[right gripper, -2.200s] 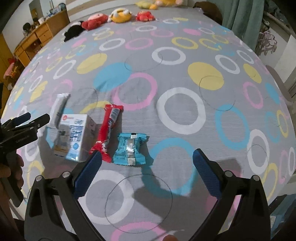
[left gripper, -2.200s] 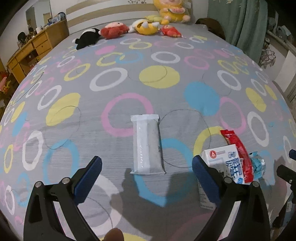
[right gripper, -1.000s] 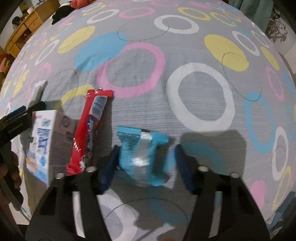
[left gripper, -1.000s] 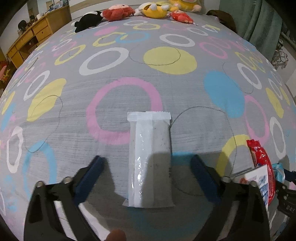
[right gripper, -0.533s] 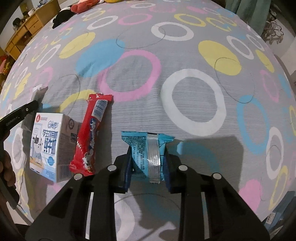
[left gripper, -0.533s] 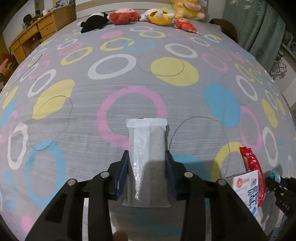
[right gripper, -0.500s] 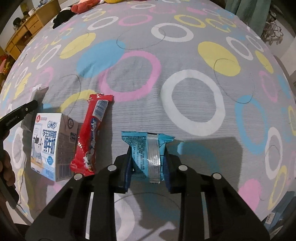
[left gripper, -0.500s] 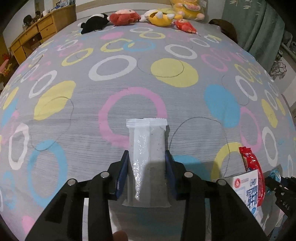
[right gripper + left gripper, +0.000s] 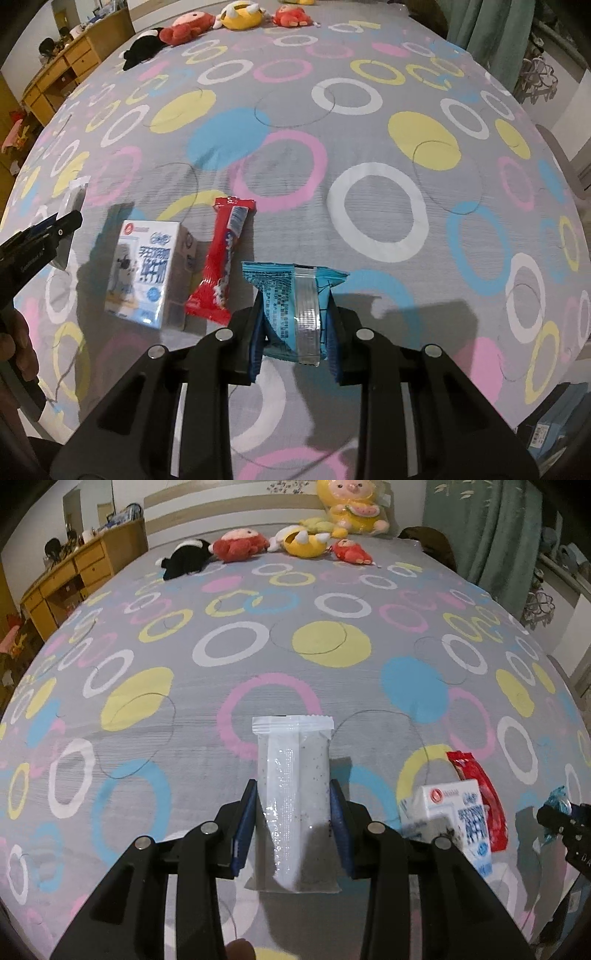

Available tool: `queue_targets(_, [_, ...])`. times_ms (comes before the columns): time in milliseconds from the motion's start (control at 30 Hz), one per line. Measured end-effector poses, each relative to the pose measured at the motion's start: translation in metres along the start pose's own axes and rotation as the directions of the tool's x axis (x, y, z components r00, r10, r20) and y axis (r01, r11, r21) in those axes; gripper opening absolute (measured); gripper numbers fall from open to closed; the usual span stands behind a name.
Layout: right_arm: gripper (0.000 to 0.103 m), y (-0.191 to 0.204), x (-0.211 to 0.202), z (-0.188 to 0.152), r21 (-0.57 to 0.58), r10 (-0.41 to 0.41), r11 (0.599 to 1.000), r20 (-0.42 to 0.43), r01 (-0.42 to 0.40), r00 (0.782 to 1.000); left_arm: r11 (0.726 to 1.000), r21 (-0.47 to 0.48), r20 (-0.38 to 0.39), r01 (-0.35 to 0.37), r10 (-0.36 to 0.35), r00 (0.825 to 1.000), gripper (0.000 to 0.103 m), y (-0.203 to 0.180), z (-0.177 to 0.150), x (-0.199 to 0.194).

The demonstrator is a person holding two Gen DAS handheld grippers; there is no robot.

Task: Collect trash
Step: 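Lift the white bar with the left tool while the right tool carries the blue packet toward the bag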

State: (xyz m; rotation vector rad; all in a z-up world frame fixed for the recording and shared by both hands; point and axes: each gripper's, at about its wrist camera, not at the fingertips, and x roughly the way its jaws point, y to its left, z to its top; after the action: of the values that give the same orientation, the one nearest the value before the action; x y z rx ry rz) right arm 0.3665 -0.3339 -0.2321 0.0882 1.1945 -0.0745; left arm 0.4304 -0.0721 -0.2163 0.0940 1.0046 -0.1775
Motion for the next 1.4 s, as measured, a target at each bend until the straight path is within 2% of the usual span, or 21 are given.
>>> queue_targets(600, [0.027,0.013,-0.064,-0.041,-0.039,0.017,0.999,0.097,-0.014,0.995,1.0,0.008,0.12,0.001,-0.002,0.993,0.037,0.011,-0.037,-0.086])
queue_targets(1100, [0.027,0.027,-0.135,-0.102,-0.058,0.037,0.998,0.18,-0.027,0.983,0.999,0.025,0.186,0.047,-0.051,0.981,0.037,0.01,-0.085,-0.16])
queue_targets(1400, [0.027,0.033,-0.179,-0.145,-0.068,0.028,0.998,0.227,-0.012,0.973,0.996,0.038,0.168,0.086,-0.091,0.982,0.037,0.001,-0.126,-0.177])
